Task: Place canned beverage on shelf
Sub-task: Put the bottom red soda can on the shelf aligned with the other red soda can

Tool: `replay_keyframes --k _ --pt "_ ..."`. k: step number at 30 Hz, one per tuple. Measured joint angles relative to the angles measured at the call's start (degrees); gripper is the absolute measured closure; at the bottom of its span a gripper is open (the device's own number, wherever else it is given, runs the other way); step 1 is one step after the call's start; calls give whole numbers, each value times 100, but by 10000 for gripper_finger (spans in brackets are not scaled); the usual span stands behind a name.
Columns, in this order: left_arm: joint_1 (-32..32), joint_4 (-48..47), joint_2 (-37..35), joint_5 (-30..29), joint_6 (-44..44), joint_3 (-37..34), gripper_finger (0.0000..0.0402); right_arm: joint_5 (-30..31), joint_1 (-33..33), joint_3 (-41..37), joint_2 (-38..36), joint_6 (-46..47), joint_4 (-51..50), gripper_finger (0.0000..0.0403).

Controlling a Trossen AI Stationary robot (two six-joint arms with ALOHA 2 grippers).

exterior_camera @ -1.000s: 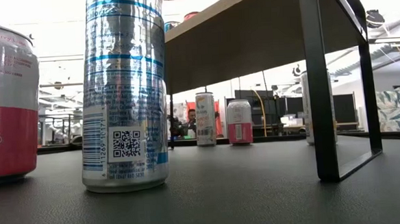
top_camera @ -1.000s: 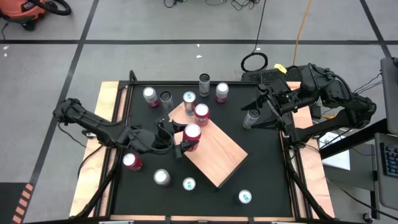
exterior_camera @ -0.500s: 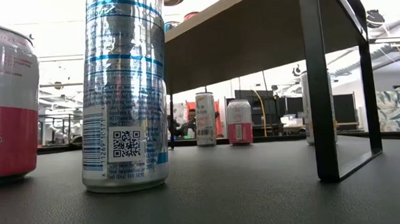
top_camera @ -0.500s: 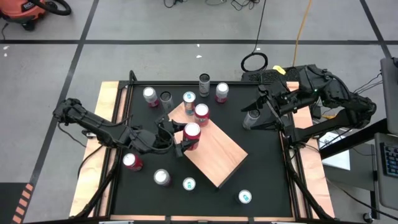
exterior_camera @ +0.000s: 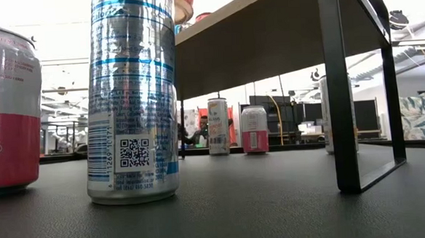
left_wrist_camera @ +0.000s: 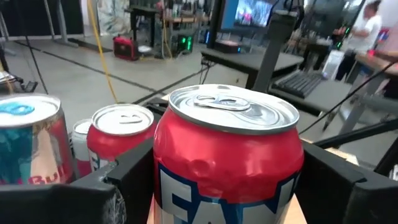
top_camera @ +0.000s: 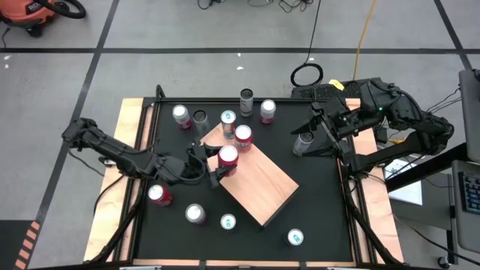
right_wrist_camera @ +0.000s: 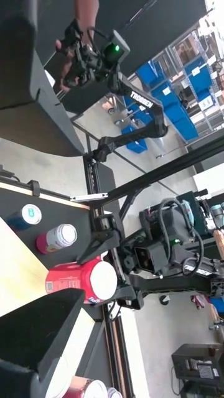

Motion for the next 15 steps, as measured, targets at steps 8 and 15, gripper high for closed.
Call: replay_keyframes --k 8,15 --pt "305 1102 -35 255 110 -860 107 -4 0 0 -1 -2 -58 62" --pt "681 1087 -29 591 159 -860 107 -5 0 0 -1 -58 -72 62"
